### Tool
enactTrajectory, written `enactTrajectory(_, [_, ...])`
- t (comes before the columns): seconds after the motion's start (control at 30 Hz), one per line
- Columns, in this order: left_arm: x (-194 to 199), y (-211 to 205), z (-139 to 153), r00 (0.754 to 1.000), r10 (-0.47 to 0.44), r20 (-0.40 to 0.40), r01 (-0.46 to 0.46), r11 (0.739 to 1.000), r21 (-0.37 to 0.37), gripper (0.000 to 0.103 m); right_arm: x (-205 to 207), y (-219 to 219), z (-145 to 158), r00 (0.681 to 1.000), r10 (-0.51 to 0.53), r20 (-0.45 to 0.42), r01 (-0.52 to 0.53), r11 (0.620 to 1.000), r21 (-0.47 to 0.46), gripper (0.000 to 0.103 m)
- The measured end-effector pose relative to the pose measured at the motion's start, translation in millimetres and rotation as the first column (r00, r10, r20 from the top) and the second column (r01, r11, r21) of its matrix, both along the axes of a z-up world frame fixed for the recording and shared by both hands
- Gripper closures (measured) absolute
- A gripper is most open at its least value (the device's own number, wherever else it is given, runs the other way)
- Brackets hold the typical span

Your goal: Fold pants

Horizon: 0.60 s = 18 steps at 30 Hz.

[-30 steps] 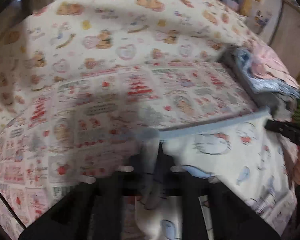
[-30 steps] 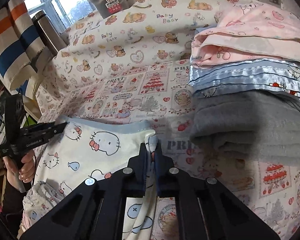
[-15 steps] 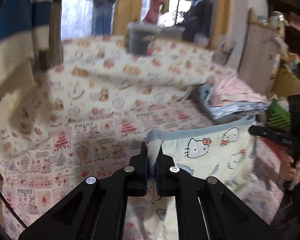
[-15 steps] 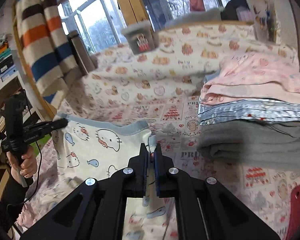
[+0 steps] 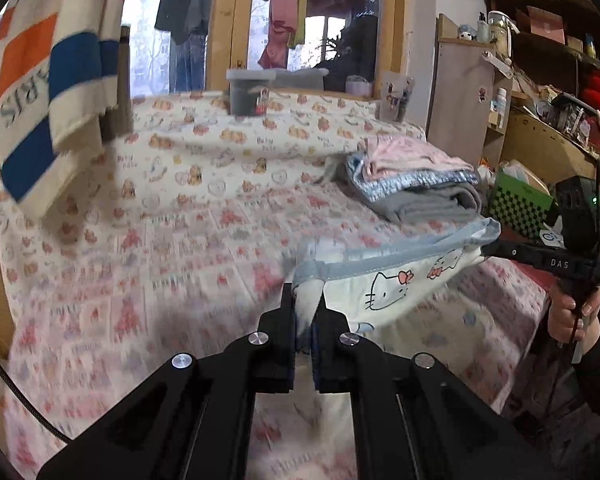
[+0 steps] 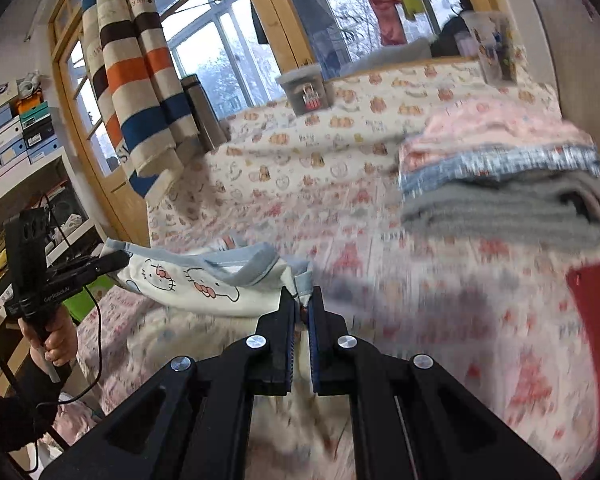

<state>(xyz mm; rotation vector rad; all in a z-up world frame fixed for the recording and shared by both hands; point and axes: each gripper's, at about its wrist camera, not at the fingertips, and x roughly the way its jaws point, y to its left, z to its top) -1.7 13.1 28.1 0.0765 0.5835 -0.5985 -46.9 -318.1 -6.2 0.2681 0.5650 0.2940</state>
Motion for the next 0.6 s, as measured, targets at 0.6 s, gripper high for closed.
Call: enactTrajectory(0.6, [-39.9, 16.3, -40.1, 0.999, 0.013, -0.036, -0.012, 0.999, 0.038, 0.061, -45.5, 4.9, -40.7, 0.997, -0.012, -0.07, 0.014, 1.0, 0.025, 0.091])
